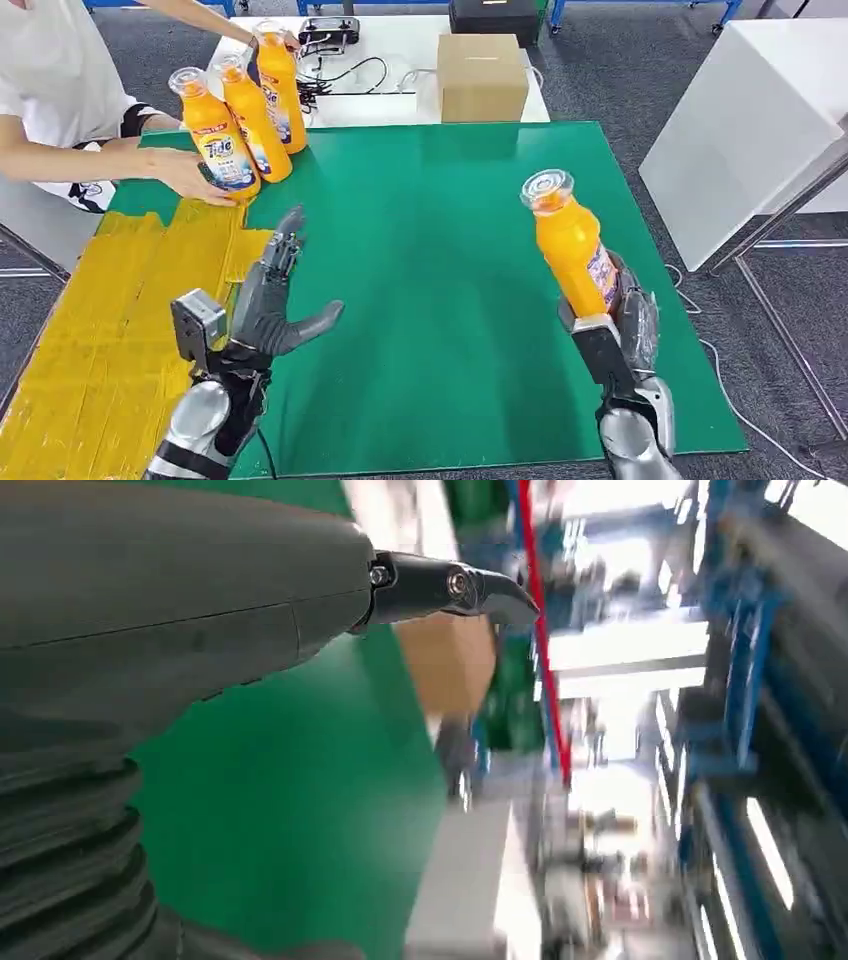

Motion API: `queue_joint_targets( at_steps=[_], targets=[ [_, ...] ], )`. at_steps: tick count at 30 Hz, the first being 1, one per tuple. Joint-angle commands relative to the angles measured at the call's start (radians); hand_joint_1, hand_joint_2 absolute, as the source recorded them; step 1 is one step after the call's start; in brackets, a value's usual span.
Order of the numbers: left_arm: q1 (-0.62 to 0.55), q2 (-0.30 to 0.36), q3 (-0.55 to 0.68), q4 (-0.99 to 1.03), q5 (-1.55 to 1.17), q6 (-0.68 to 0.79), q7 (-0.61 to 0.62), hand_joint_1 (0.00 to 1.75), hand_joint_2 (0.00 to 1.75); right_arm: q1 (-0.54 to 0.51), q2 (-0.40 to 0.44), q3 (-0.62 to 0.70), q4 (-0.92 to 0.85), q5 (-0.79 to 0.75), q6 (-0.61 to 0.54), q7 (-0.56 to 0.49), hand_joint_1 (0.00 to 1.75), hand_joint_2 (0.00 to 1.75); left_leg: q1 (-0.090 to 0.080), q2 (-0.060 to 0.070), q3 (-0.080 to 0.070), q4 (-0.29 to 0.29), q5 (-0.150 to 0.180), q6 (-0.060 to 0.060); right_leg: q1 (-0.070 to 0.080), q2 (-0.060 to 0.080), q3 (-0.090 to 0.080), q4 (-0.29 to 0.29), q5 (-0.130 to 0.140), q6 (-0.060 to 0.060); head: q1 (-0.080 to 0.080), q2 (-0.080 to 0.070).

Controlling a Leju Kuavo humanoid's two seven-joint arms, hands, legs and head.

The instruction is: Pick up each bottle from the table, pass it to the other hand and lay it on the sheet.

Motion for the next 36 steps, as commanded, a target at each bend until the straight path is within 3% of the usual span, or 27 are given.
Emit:
queue_joint_targets(
  at_steps=[1,2,15,36],
  targets=[
    [-0.121,0.033,-0.099,0.157,0.076,-0.058,0.036,0.00,1.75,-0.123,0.130,0.076,0.076,-0.062,-0.025,-0.082,1.75,1.75,0.000,0.002,0.003,-0.001,0.000,-0.001,0.000,0.002,0.002,-0.001,0.001,0.000,0.000,0.000],
    [-0.126,0.038,-0.110,0.158,0.084,-0.060,0.037,0.00,1.75,-0.123,0.134,0.085,0.069,-0.079,-0.037,-0.100,1.68,1.75,0.001,0.003,0.004,-0.001,0.000,-0.002,0.001,0.002,0.003,-0.001,0.000,-0.001,0.000,0.000],
    [-0.182,0.043,-0.154,0.209,0.282,-0.138,0.093,0.00,1.75,-0.222,0.201,0.292,0.279,-0.114,0.004,-0.179,1.75,1.75,0.001,0.001,0.000,-0.001,0.000,-0.001,0.001,0.001,0.000,-0.001,0.001,0.000,0.000,0.000],
    [-0.190,0.044,-0.162,0.212,0.303,-0.145,0.097,0.00,1.75,-0.233,0.210,0.324,0.308,-0.110,0.009,-0.185,1.75,1.75,0.000,0.000,0.000,-0.001,0.000,-0.001,0.000,-0.001,0.000,0.000,0.000,0.000,0.000,0.000]
  ],
)
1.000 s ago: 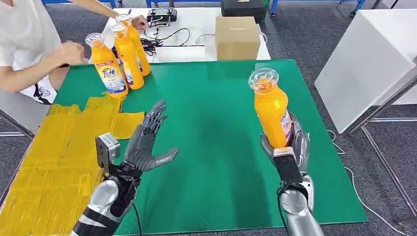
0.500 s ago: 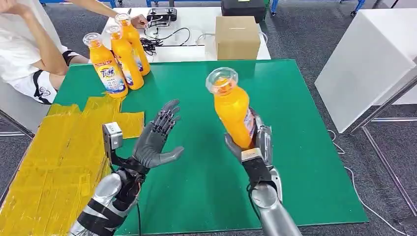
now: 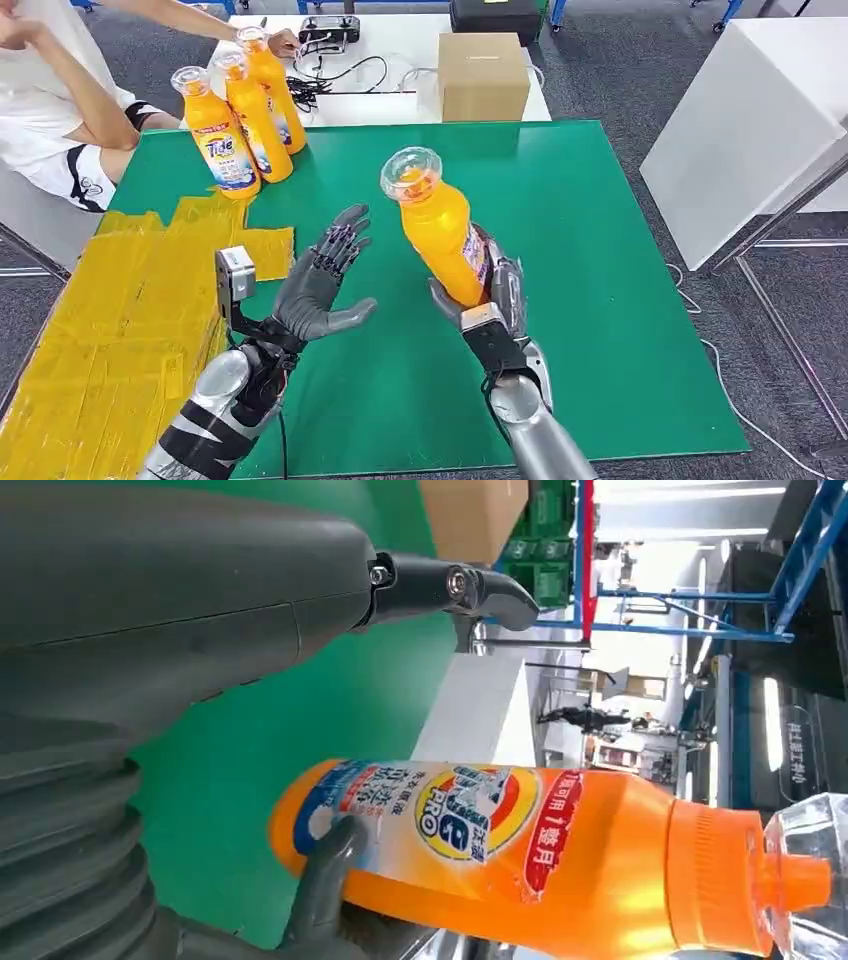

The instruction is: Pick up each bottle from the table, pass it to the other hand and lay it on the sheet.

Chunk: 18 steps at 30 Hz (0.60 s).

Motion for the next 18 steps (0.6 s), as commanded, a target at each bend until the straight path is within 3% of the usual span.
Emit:
queue_joint_targets(
  at_steps=[1,12,18],
  targets=[
    [-0.058,0.025,-0.038,0.070,0.030,-0.010,0.011,0.00,1.75,-0.066,0.013,0.061,0.120,-0.005,0.003,-0.019,1.73,1.75,0.001,0.001,0.003,-0.001,-0.001,-0.001,0.001,0.001,0.003,-0.001,0.000,0.000,0.000,0.000],
    [-0.083,0.019,-0.029,0.086,0.072,0.022,-0.009,0.00,1.75,-0.099,0.052,0.290,0.267,0.025,0.046,-0.038,1.75,1.75,0.001,0.002,0.002,-0.001,0.000,-0.001,0.000,0.002,0.001,-0.001,0.000,0.000,0.000,0.000],
    [-0.087,0.016,-0.026,0.094,0.081,0.028,-0.017,0.00,1.75,-0.104,0.062,0.351,0.307,0.030,0.040,-0.050,1.75,1.75,0.002,0.003,0.003,-0.001,-0.001,-0.001,0.001,0.002,0.003,-0.002,0.000,0.000,0.000,0.000]
  ],
)
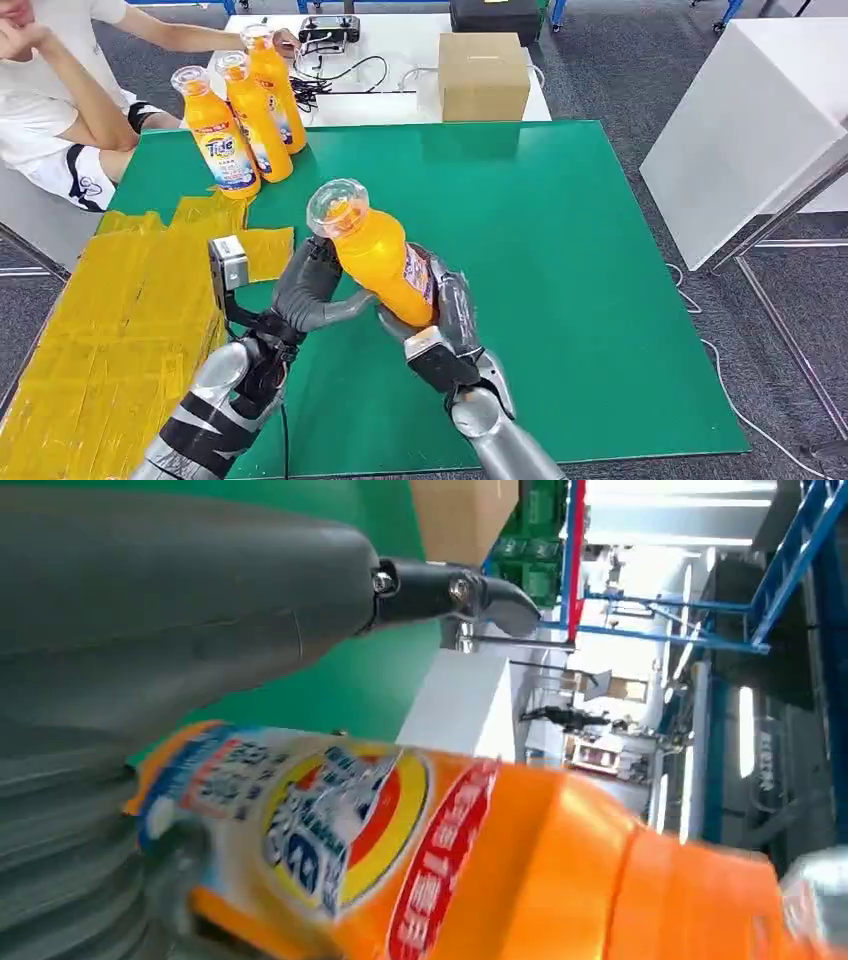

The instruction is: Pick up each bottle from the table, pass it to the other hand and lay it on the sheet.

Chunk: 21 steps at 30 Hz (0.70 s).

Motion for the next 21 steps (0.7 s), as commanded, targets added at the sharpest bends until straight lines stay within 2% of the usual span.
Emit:
queue_joint_targets(
  at_steps=[1,2,7,10,11,12,13,14,15,21],
  targets=[
    [-0.057,0.013,-0.013,0.078,0.011,0.014,-0.007,0.00,1.75,-0.064,0.006,0.177,0.174,0.017,0.008,-0.015,1.73,1.75,0.001,0.001,0.002,-0.001,0.000,-0.001,0.001,0.001,0.002,-0.001,0.000,0.000,0.000,0.000],
    [-0.057,0.013,-0.012,0.080,0.012,0.016,-0.009,0.00,1.75,-0.060,0.002,0.191,0.164,0.018,0.013,-0.017,1.73,1.75,0.001,0.001,0.006,-0.001,-0.001,-0.002,0.001,0.001,0.007,-0.003,-0.001,0.000,0.000,0.000],
    [-0.055,0.010,-0.009,0.089,0.016,0.024,-0.014,0.00,1.75,-0.048,-0.009,0.220,0.127,0.016,0.020,-0.013,1.75,1.75,0.001,-0.001,0.002,-0.001,0.000,-0.001,0.001,-0.001,0.002,-0.001,0.000,0.000,0.000,0.000],
    [-0.050,-0.003,0.009,0.091,0.025,0.061,-0.028,0.00,1.75,-0.049,-0.019,0.244,0.116,0.014,0.023,-0.005,1.71,1.75,0.001,-0.001,0.004,-0.001,-0.001,-0.001,0.001,-0.001,0.004,-0.002,-0.001,0.000,0.000,0.000],
    [-0.048,-0.007,0.015,0.090,0.019,0.085,-0.034,0.00,1.75,-0.051,-0.020,0.246,0.116,0.012,0.021,-0.004,1.75,1.75,0.001,0.000,0.004,-0.001,-0.001,-0.001,0.001,-0.001,0.004,-0.002,-0.001,0.000,0.000,0.000],
    [-0.041,-0.020,0.028,0.078,0.019,0.120,-0.044,1.62,1.75,-0.053,-0.023,0.252,0.118,0.008,0.019,-0.002,1.71,1.75,0.001,0.000,0.005,-0.001,-0.001,-0.002,0.001,-0.001,0.006,-0.002,-0.001,0.000,0.000,0.000],
    [-0.038,-0.019,0.028,0.067,0.023,0.122,-0.046,1.61,1.75,-0.055,-0.025,0.255,0.120,0.003,0.019,0.000,1.75,1.75,0.001,-0.001,0.003,0.000,-0.001,-0.001,0.001,-0.001,0.003,-0.001,-0.001,0.000,0.000,0.000],
    [-0.036,-0.017,0.026,0.062,0.024,0.123,-0.046,1.52,1.75,-0.056,-0.026,0.256,0.121,0.000,0.019,0.001,1.73,1.75,0.001,-0.001,0.003,0.000,-0.001,-0.001,0.001,-0.001,0.004,-0.002,-0.001,0.000,0.000,0.000],
    [-0.031,-0.014,0.026,0.051,0.024,0.126,-0.049,1.75,1.75,-0.056,-0.027,0.256,0.124,-0.005,0.017,0.002,1.75,1.75,0.001,-0.001,0.004,0.000,-0.001,-0.001,0.001,-0.001,0.005,-0.002,-0.001,0.000,0.000,0.000],
    [-0.024,-0.016,0.029,0.039,0.033,0.130,-0.058,1.75,1.75,-0.060,-0.029,0.261,0.128,-0.010,0.021,0.001,1.75,1.75,0.001,-0.001,0.002,0.000,-0.001,-0.001,0.001,-0.002,0.003,-0.001,-0.001,0.000,0.000,0.000]
  ],
)
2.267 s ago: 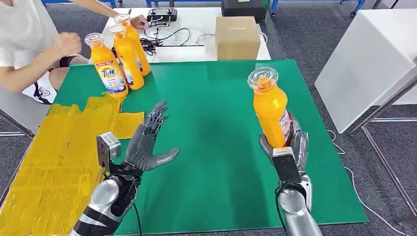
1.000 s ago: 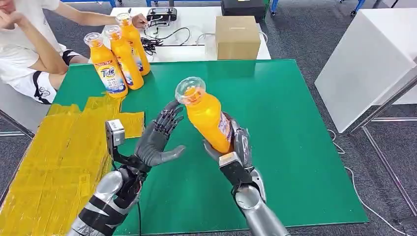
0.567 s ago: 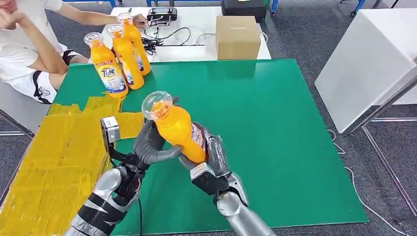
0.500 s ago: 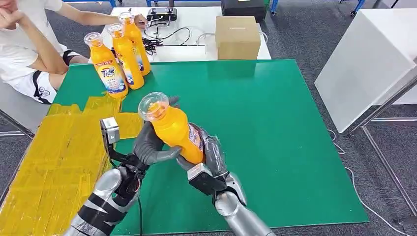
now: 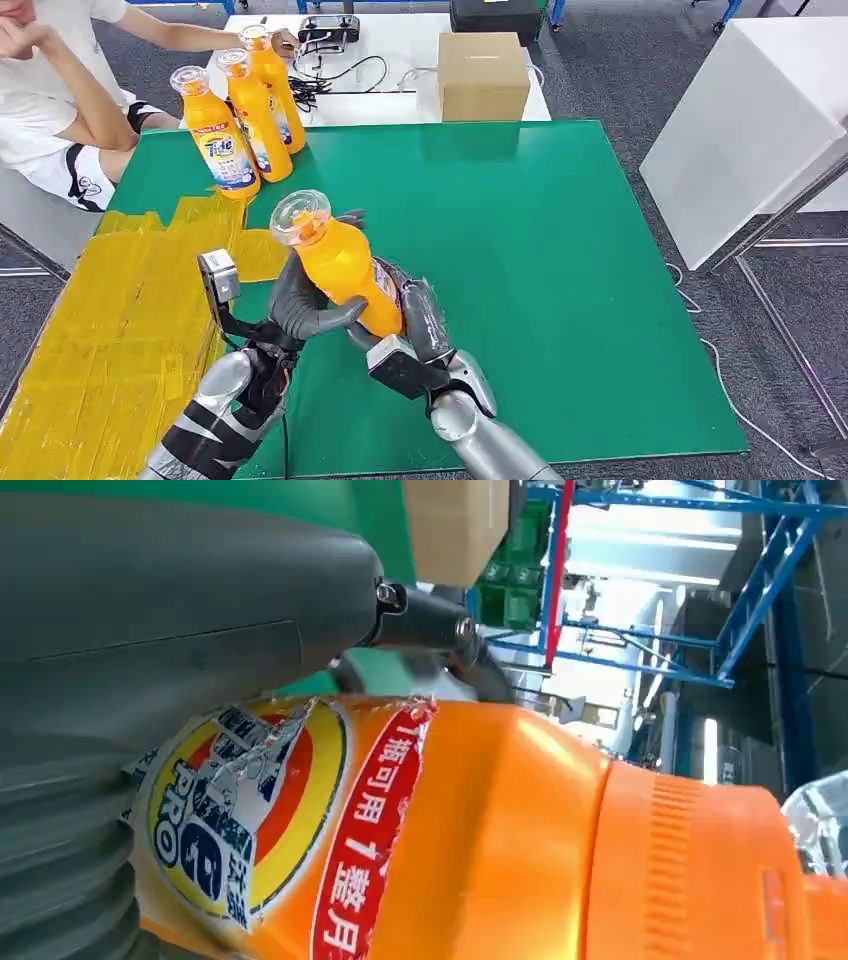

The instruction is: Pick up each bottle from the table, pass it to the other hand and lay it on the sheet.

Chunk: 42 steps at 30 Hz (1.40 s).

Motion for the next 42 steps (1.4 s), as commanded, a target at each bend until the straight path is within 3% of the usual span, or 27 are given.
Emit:
queue_joint_targets(
  at_steps=[1,14,15,16,17,21,24,28,30,33,37,42],
  targets=[
    [-0.051,-0.018,0.037,0.031,0.015,0.040,-0.001,1.75,1.75,-0.007,-0.031,0.127,0.042,0.016,0.015,-0.023,1.75,1.75,0.001,-0.001,0.004,0.000,-0.001,-0.001,0.001,-0.002,0.005,-0.001,-0.001,0.000,0.000,0.000],
    [-0.028,-0.020,0.052,0.007,0.020,0.070,-0.019,1.75,1.75,0.003,-0.037,0.124,0.031,0.007,0.002,-0.022,1.73,1.75,0.001,-0.001,0.003,0.000,-0.001,-0.001,0.001,-0.002,0.005,-0.002,-0.001,0.000,0.000,0.000],
    [-0.022,-0.020,0.055,-0.001,0.018,0.078,-0.023,1.75,1.75,0.009,-0.039,0.121,0.021,0.005,-0.004,-0.024,1.33,1.75,0.001,-0.001,0.002,-0.001,0.000,-0.001,0.001,-0.001,0.002,-0.001,0.000,0.000,0.000,0.000],
    [-0.018,-0.019,0.058,-0.008,0.017,0.087,-0.026,1.75,1.75,0.016,-0.042,0.115,0.007,0.001,-0.015,-0.026,0.17,1.75,0.001,-0.001,0.003,-0.001,-0.001,-0.001,0.001,-0.002,0.005,-0.002,-0.001,0.000,0.000,0.000],
    [-0.011,-0.019,0.065,-0.022,0.008,0.108,-0.035,1.75,1.75,0.030,-0.045,0.103,-0.018,0.001,-0.040,-0.031,0.00,1.75,0.001,-0.001,0.003,-0.001,-0.001,-0.001,0.001,-0.002,0.004,-0.002,-0.001,0.000,0.000,0.000],
    [0.006,0.003,0.091,-0.072,-0.164,0.269,-0.098,1.75,1.75,0.105,-0.083,0.050,-0.202,-0.009,-0.061,-0.017,0.00,1.75,0.001,-0.002,0.002,0.000,-0.001,-0.001,0.001,-0.002,0.003,-0.001,-0.001,0.000,0.000,0.000],
    [0.009,0.007,0.103,-0.082,-0.167,0.269,-0.096,1.75,1.75,0.118,-0.102,0.045,-0.251,-0.004,-0.052,0.009,0.00,1.75,0.001,-0.001,0.001,0.000,-0.001,-0.001,0.001,-0.002,0.002,-0.001,-0.001,0.000,0.000,0.000],
    [0.006,0.024,0.135,-0.082,-0.539,0.580,-0.167,1.75,1.75,0.163,-0.138,-0.021,-0.373,0.005,-0.045,0.043,0.00,1.75,0.001,-0.001,0.002,0.000,-0.001,-0.001,0.001,-0.001,0.002,-0.001,-0.001,0.000,0.000,0.000],
    [0.019,0.047,0.170,-0.101,-0.710,0.656,-0.153,1.75,1.75,0.204,-0.164,-0.086,-0.473,0.002,-0.019,0.062,0.00,1.75,0.001,-0.004,0.001,0.000,-0.001,-0.001,0.001,-0.004,0.002,-0.001,-0.001,0.000,0.000,0.000],
    [0.019,0.078,0.206,-0.090,-1.102,0.733,-0.040,1.75,1.75,0.245,-0.176,-0.164,-0.558,0.011,0.011,0.074,0.00,1.75,0.001,-0.002,0.002,0.000,-0.001,-0.001,0.000,-0.002,0.003,-0.001,-0.001,0.000,0.000,0.000],
    [-0.052,0.167,0.200,0.035,-1.693,0.636,0.238,1.75,1.75,0.274,-0.171,-0.245,-0.628,0.008,0.040,0.070,0.00,1.75,0.000,-0.003,0.001,0.000,-0.001,-0.001,0.000,-0.003,0.002,-0.001,-0.001,0.000,0.000,0.000],
    [-0.079,0.189,0.187,0.085,-1.790,0.584,0.292,1.75,1.75,0.282,-0.170,-0.262,-0.644,0.010,0.040,0.069,0.00,1.75,0.000,-0.004,0.002,0.000,0.000,-0.001,0.000,-0.003,0.003,-0.001,-0.001,0.000,0.000,0.000]
  ],
)
